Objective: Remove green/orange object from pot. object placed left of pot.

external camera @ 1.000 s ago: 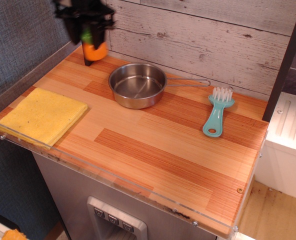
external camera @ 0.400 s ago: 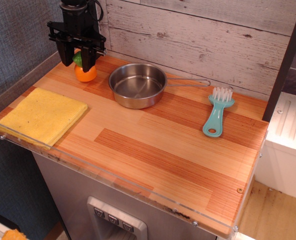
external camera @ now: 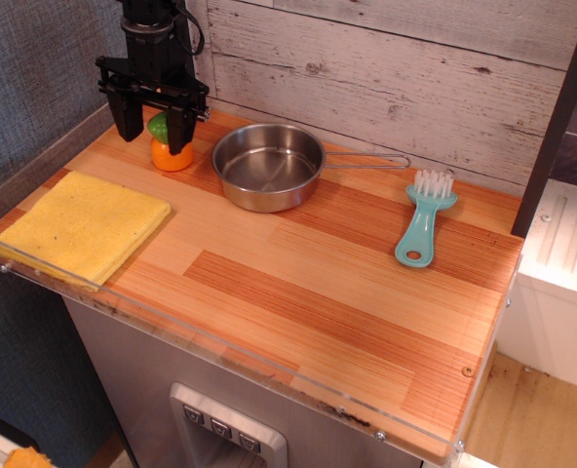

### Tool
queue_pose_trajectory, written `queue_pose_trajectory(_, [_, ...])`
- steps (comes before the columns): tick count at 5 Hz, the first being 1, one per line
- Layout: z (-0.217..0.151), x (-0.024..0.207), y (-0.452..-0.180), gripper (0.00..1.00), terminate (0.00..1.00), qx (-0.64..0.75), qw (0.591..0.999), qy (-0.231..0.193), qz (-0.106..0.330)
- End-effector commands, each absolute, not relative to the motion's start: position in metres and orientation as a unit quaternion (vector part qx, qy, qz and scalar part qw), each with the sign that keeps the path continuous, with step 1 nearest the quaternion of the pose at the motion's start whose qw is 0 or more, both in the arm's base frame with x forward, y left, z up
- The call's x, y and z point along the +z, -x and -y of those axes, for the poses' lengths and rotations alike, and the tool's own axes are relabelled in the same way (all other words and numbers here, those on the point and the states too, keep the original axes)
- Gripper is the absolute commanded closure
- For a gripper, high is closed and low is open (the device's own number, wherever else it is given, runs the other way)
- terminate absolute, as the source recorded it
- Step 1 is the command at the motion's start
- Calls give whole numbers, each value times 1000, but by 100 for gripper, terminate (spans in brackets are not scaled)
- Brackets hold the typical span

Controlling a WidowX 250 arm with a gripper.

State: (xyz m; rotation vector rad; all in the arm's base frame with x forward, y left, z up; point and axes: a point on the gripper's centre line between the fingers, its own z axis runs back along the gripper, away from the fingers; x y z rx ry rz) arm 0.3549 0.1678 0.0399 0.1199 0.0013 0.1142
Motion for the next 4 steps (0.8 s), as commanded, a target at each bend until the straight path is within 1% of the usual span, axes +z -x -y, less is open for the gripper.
queue_pose_trajectory(1, [-163, 108, -347, 0, 0, 56, 995, -53, 64])
queue_pose_trajectory(2, [-142, 134, -333, 0, 0, 45, 996, -41, 71])
queue_pose_trajectory(3, [-103, 133, -323, 0, 0, -1, 998, -28, 63])
queue_pose_trajectory(4, [-78, 128, -314, 0, 0, -39, 997, -32, 60])
